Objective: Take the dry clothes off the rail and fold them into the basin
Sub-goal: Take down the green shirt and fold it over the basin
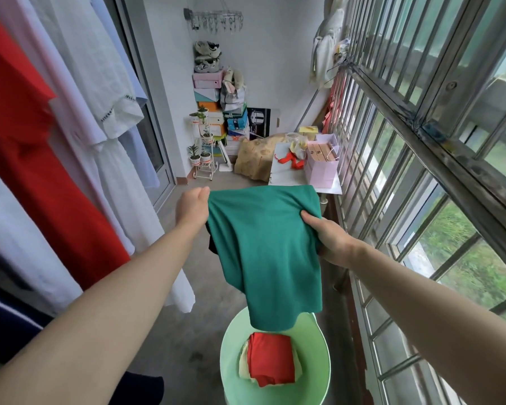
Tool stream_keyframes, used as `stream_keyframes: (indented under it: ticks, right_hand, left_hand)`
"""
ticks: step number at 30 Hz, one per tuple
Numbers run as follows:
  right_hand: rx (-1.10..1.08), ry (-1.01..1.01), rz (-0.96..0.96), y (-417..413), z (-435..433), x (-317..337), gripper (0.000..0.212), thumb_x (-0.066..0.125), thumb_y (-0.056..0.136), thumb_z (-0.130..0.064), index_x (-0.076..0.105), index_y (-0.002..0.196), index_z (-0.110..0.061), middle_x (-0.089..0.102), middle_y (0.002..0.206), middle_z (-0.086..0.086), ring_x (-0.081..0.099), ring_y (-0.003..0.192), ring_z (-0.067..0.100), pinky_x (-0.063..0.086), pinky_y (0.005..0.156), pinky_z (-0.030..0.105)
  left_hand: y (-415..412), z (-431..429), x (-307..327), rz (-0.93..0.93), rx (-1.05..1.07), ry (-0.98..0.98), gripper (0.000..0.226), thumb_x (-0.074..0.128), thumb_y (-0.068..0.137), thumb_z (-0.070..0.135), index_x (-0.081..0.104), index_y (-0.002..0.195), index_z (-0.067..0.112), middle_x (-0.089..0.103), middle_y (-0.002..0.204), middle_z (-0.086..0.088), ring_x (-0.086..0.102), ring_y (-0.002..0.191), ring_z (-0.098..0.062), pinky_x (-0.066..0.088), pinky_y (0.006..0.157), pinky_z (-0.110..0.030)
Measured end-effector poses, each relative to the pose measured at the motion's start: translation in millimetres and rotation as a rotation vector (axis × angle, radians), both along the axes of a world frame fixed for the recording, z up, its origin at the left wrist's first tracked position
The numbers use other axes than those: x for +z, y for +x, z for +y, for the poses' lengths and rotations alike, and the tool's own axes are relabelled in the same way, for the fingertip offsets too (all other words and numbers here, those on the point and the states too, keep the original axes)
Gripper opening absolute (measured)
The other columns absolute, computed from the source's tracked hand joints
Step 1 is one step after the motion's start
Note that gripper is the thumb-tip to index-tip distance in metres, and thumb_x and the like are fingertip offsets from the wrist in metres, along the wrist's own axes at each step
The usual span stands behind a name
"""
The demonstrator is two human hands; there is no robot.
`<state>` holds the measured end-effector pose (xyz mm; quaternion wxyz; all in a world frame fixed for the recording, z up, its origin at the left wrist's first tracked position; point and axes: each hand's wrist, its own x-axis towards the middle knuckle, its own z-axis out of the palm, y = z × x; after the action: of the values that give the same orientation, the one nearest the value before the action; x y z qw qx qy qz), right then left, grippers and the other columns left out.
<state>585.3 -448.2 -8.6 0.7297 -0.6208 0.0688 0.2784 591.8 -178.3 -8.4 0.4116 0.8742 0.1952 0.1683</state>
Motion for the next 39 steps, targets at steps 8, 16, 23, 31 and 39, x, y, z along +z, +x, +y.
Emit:
stream_keyframes:
  ticks: [8, 16, 23, 31, 39]
  right_hand:
    - [-0.101, 0.078, 0.015, -2.9, -2.5, 9.1, 0.022, 0.049, 0.097, -0.035, 0.06, 0.1, -0.016, 0.067, 0.1, 0.0, 0.064, 0.091, 0.016, 0.05, 0.075, 0.03]
    - [-0.218, 0.144, 0.006, -0.1, -4.8, 9.5, 0.024, 0.051, 0.096, -0.036, 0.058, 0.108, -0.016, 0.066, 0.102, 0.001, 0.063, 0.094, 0.017, 0.046, 0.088, 0.036]
    - [-0.226, 0.19, 0.035, -4.3, -9.4, 17.4, 0.022, 0.052, 0.095, -0.038, 0.061, 0.098, -0.018, 0.067, 0.101, 0.004, 0.064, 0.095, 0.02, 0.05, 0.076, 0.035]
    - [-0.184, 0.234, 0.065, -2.5, -13.1, 23.6, 0.035, 0.054, 0.092, -0.042, 0.06, 0.116, -0.016, 0.068, 0.114, 0.007, 0.064, 0.105, 0.024, 0.051, 0.084, 0.039]
    - [-0.066, 0.021, 0.051, -2.9, -21.6, 24.4, 0.029, 0.056, 0.092, -0.038, 0.062, 0.11, -0.016, 0.07, 0.105, 0.003, 0.066, 0.096, 0.019, 0.052, 0.077, 0.035]
  left_hand:
    - [-21.2, -31.9, -20.7, 0.299, -0.035, -0.75, 0.052, 0.062, 0.081, 0.056, 0.056, 0.11, 0.013, 0.058, 0.109, -0.006, 0.057, 0.103, -0.027, 0.052, 0.086, -0.045]
    - [-24.3, -43.1, -31.5, 0.202, -0.043, -0.663, 0.028, 0.038, 0.099, 0.026, 0.059, 0.092, 0.008, 0.059, 0.085, -0.011, 0.057, 0.073, -0.024, 0.049, 0.064, -0.031]
    - [-23.2, -33.7, -30.8, 0.06, -0.117, -0.337, 0.035, 0.042, 0.099, 0.027, 0.044, 0.071, 0.006, 0.044, 0.064, -0.01, 0.04, 0.056, -0.021, 0.037, 0.05, -0.026]
    - [-39.6, -51.0, -9.6, 0.415, -0.38, -1.253, 0.073, 0.042, 0.076, 0.078, 0.064, 0.116, 0.021, 0.065, 0.119, -0.006, 0.058, 0.113, -0.029, 0.045, 0.097, -0.05]
    - [-43.1, -65.3, -6.1, 0.239, -0.351, -1.353, 0.054, 0.06, 0.079, 0.048, 0.063, 0.121, 0.015, 0.07, 0.108, -0.01, 0.07, 0.088, -0.024, 0.055, 0.077, -0.036]
